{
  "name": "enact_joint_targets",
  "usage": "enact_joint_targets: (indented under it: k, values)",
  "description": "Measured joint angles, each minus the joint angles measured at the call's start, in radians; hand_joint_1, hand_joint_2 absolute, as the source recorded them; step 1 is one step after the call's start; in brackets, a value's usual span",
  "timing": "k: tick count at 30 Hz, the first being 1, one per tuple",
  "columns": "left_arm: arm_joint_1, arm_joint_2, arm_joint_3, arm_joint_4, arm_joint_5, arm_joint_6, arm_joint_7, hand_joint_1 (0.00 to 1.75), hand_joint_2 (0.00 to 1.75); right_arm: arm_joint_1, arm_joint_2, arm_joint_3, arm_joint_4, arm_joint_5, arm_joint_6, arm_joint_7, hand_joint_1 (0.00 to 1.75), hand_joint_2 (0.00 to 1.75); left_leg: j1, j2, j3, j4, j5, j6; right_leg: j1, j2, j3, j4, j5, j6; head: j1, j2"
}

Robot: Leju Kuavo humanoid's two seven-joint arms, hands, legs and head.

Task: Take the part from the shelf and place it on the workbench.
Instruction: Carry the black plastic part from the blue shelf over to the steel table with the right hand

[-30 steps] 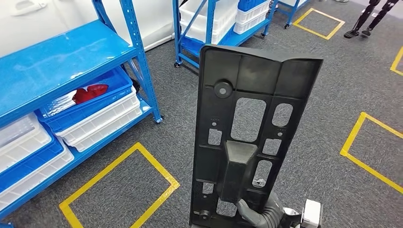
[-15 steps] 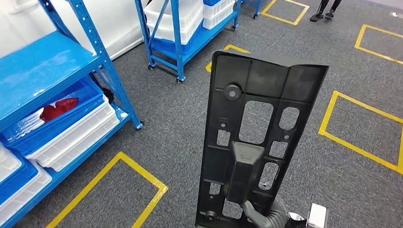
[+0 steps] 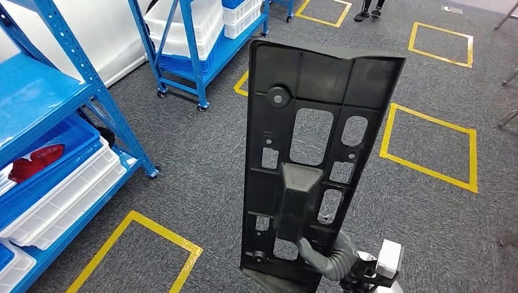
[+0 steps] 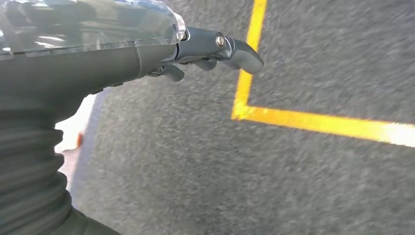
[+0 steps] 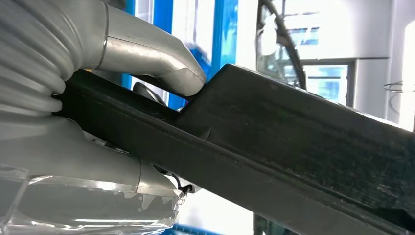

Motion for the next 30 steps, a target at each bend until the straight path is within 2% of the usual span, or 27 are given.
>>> enact_joint_targets:
  k: [1,2,3,4,5,6,7,8,9,10,11,12,13,15,17,18,19,20,21,22,24,26,28,30]
  values:
    - [-0.001,-0.001,0.000,0.000,0.003,0.003,-0.009,0.00,1.75,-0.009,0.000,-0.002,-0.002,0.002,0.006,0.006,1.75,1.75,-0.002,0.011,0.000,-0.001,0.000,0.003,0.000,-0.026,-0.028,0.058,-0.030,0.004,0.000,0.000]
    - [-0.003,-0.004,0.001,0.000,0.005,0.005,-0.018,0.00,1.75,-0.020,0.000,-0.002,-0.002,0.002,0.012,0.011,1.75,1.75,-0.003,0.022,0.000,0.000,-0.001,0.006,-0.001,-0.041,-0.063,0.128,-0.060,0.007,0.000,0.000]
    - [-0.007,-0.006,0.001,0.000,0.006,0.006,-0.026,0.00,1.75,-0.030,0.000,-0.002,0.000,0.002,0.018,0.016,1.75,1.75,-0.005,0.033,0.000,0.000,-0.002,0.007,-0.003,-0.049,-0.094,0.188,-0.081,0.009,0.000,0.000]
    - [-0.013,-0.009,0.001,0.000,0.006,0.007,-0.031,0.00,1.75,-0.038,0.000,-0.002,0.002,0.002,0.022,0.018,1.75,1.75,-0.006,0.043,0.000,0.000,-0.002,0.008,-0.003,-0.052,-0.112,0.221,-0.084,0.010,0.000,0.000]
    - [-0.021,-0.013,0.001,0.000,0.006,0.008,-0.034,0.00,1.75,-0.045,0.000,-0.002,0.005,0.002,0.024,0.020,1.75,1.75,-0.007,0.052,0.001,0.000,-0.003,0.008,-0.004,-0.055,-0.110,0.215,-0.069,0.008,0.000,0.000]
    - [-0.029,-0.016,0.001,0.000,0.006,0.008,-0.035,0.00,1.75,-0.052,0.000,-0.002,0.006,0.002,0.025,0.020,1.75,1.75,-0.008,0.060,0.003,0.000,-0.005,0.007,-0.003,-0.060,-0.086,0.168,-0.039,0.004,0.000,0.000]
    - [-0.035,-0.019,0.001,0.000,0.006,0.009,-0.036,0.00,1.75,-0.058,0.000,-0.002,0.008,0.002,0.026,0.021,1.75,1.75,-0.009,0.068,0.005,0.000,-0.006,0.007,0.001,-0.074,-0.049,0.095,-0.003,-0.004,0.000,0.000]
    - [-0.039,-0.023,0.001,0.000,0.006,0.011,-0.038,0.00,1.75,-0.065,0.000,-0.002,0.008,0.002,0.027,0.021,1.75,1.75,-0.012,0.076,0.008,0.000,-0.008,0.005,0.008,-0.096,-0.012,0.024,0.021,-0.014,0.000,0.000]
    - [-0.043,-0.025,0.001,0.000,0.007,0.014,-0.042,0.00,1.75,-0.071,0.000,-0.002,0.009,0.002,0.028,0.021,1.75,1.75,-0.014,0.084,0.009,0.000,-0.010,0.002,0.015,-0.113,0.014,-0.029,0.036,-0.022,0.000,0.000]
    - [-0.045,-0.028,0.001,0.000,0.006,0.017,-0.045,0.00,1.75,-0.076,0.000,-0.002,0.008,0.002,0.029,0.022,1.75,1.75,-0.015,0.092,0.010,-0.001,-0.012,-0.002,0.021,-0.124,0.026,-0.058,0.040,-0.029,0.000,0.000]
    - [-0.048,-0.031,0.001,0.000,0.006,0.021,-0.047,0.00,1.75,-0.077,0.000,-0.002,0.005,0.004,0.026,0.027,1.75,1.75,-0.016,0.101,0.011,-0.002,-0.014,-0.007,0.025,-0.124,0.027,-0.065,0.036,-0.033,0.000,0.000]
    - [-0.052,-0.034,0.001,0.000,0.004,0.024,-0.047,0.00,1.75,-0.075,0.000,-0.002,-0.001,0.007,0.023,0.033,1.75,1.75,-0.016,0.109,0.014,-0.004,-0.015,-0.012,0.025,-0.113,0.026,-0.069,0.039,-0.037,0.000,0.000]
    - [-0.055,-0.037,0.001,0.000,0.003,0.025,-0.045,0.00,1.75,-0.067,0.000,-0.002,-0.011,0.011,0.018,0.042,1.75,1.75,-0.016,0.108,0.016,-0.003,-0.019,-0.016,0.022,-0.103,0.029,-0.076,0.042,-0.040,0.000,0.000]
    - [-0.058,-0.041,0.000,0.000,-0.002,0.025,-0.041,0.00,1.75,-0.048,0.000,-0.002,-0.037,0.022,0.004,0.055,1.75,1.75,-0.015,0.074,0.004,0.036,-0.048,-0.024,0.014,-0.085,0.039,-0.091,0.049,-0.046,0.000,0.000]
    - [-0.049,-0.044,0.000,0.000,-0.007,0.020,-0.031,0.00,1.75,-0.017,0.000,-0.004,-0.070,0.033,-0.015,0.056,1.75,1.75,-0.012,0.034,-0.050,0.154,-0.111,-0.028,0.011,-0.065,0.045,-0.096,0.050,-0.052,0.000,0.000]
    - [-0.040,-0.046,-0.001,0.000,-0.010,0.016,-0.024,0.00,1.75,0.006,0.000,-0.008,-0.088,0.036,-0.023,0.055,1.75,1.75,-0.012,0.026,-0.082,0.220,-0.137,-0.030,0.011,-0.054,0.046,-0.094,0.048,-0.054,0.000,0.000]
    - [-0.030,-0.048,-0.001,0.000,-0.014,0.012,-0.016,0.00,1.75,0.031,0.000,-0.013,-0.107,0.039,-0.030,0.054,1.75,1.75,-0.011,0.023,-0.106,0.264,-0.147,-0.032,0.011,-0.042,0.047,-0.093,0.046,-0.054,0.000,0.000]
    - [-0.021,-0.049,-0.002,0.000,-0.017,0.008,-0.007,0.00,1.75,0.056,0.000,-0.019,-0.123,0.041,-0.036,0.053,1.75,1.75,-0.009,0.023,-0.113,0.272,-0.136,-0.034,0.010,-0.028,0.048,-0.090,0.043,-0.053,0.000,0.000]
    - [-0.013,-0.050,-0.002,0.000,-0.019,0.006,0.003,0.00,1.75,0.077,-0.001,-0.025,-0.138,0.045,-0.041,0.052,1.75,1.75,-0.007,0.021,-0.103,0.241,-0.106,-0.036,0.008,-0.014,0.048,-0.086,0.040,-0.050,0.000,0.000]
    - [-0.008,-0.051,-0.002,0.000,-0.019,0.004,0.013,0.00,1.75,0.096,-0.001,-0.030,-0.152,0.050,-0.045,0.052,1.75,1.75,-0.004,0.011,-0.079,0.180,-0.065,-0.038,0.006,0.000,0.049,-0.080,0.035,-0.045,0.000,0.000]
    - [-0.002,-0.052,-0.002,0.000,-0.018,0.002,0.033,0.00,1.75,0.126,-0.001,-0.040,-0.178,0.055,-0.051,0.050,1.75,1.75,0.003,-0.029,-0.031,0.065,-0.015,-0.038,0.004,0.024,0.044,-0.063,0.025,-0.033,0.000,0.000]
    - [0.000,-0.053,-0.002,0.001,-0.018,-0.003,0.046,0.00,1.75,0.144,-0.001,-0.051,-0.196,0.056,-0.053,0.042,1.75,1.75,0.002,-0.051,-0.015,0.028,-0.015,-0.030,0.002,0.044,0.033,-0.052,0.021,-0.021,0.000,0.000]
    - [-0.001,-0.053,-0.002,0.001,-0.017,-0.004,0.044,0.00,1.75,0.154,-0.001,-0.064,-0.208,0.056,-0.056,0.029,1.75,1.75,0.000,-0.034,-0.013,0.022,-0.012,-0.015,-0.003,0.056,0.028,-0.051,0.022,-0.010,0.000,0.000]
    - [-0.004,-0.052,-0.002,0.000,-0.015,-0.002,0.027,0.00,1.75,0.157,-0.001,-0.080,-0.217,0.056,-0.058,0.019,1.75,1.75,0.001,-0.014,-0.008,0.015,-0.009,-0.002,-0.002,0.022,0.013,-0.019,0.002,-0.001,0.000,0.000]
